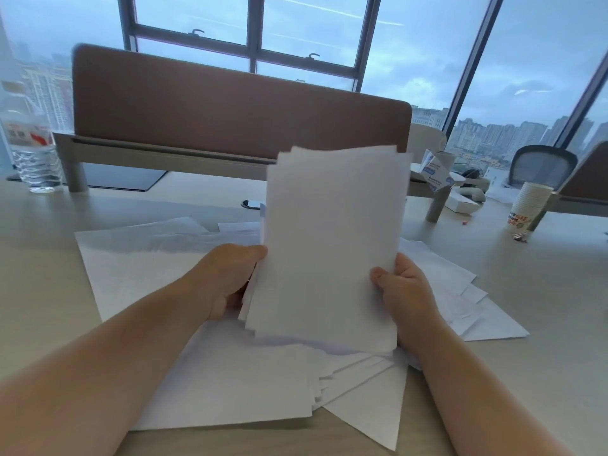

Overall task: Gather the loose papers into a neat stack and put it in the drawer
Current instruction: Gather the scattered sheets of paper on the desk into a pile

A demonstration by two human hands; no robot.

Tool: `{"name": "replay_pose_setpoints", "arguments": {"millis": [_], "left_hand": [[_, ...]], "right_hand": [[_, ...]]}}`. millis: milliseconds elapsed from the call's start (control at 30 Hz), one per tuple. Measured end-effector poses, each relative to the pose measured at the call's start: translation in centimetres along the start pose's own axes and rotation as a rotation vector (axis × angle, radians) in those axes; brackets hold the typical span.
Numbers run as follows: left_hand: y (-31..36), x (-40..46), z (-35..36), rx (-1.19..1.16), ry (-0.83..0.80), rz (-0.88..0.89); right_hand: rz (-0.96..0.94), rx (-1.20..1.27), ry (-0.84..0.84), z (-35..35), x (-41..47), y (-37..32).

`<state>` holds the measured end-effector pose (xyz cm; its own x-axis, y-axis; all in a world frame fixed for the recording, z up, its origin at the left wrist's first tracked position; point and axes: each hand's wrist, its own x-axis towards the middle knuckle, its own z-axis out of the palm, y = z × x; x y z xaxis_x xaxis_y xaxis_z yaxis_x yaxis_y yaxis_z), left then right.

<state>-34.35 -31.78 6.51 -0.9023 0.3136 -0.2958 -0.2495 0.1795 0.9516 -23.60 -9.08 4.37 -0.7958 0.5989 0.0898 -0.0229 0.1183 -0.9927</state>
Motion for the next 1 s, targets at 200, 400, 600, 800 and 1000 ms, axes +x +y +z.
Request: {"name": "replay_pose_setpoints", "arguments": {"millis": [200,400,600,800,1000], "left_hand": [[-0.7,0.8,-0.2,0.179,-0.003,0.061],[-1.3,1.0,-0.1,0.461,0.116,0.185],[-1.0,1.9,-0.9,0.524,0.17,0.191],[-1.3,1.6,-0.6,0.625,0.145,0.217],[-1.4,2.0,-1.1,0.489,0.207,0.32]], "right_hand": [[0.075,0.247,0.202,-1.0,0.4,-0.9],[0.09,0.275,0.163,-0.6,0.3,-0.7],[0.099,0.264,0.155,-0.5,0.6,-0.3],[0.08,0.229,0.128,-0.4,0.8,0.1],[0.081,0.219,0.128,-0.4,0.9,0.3]]}}
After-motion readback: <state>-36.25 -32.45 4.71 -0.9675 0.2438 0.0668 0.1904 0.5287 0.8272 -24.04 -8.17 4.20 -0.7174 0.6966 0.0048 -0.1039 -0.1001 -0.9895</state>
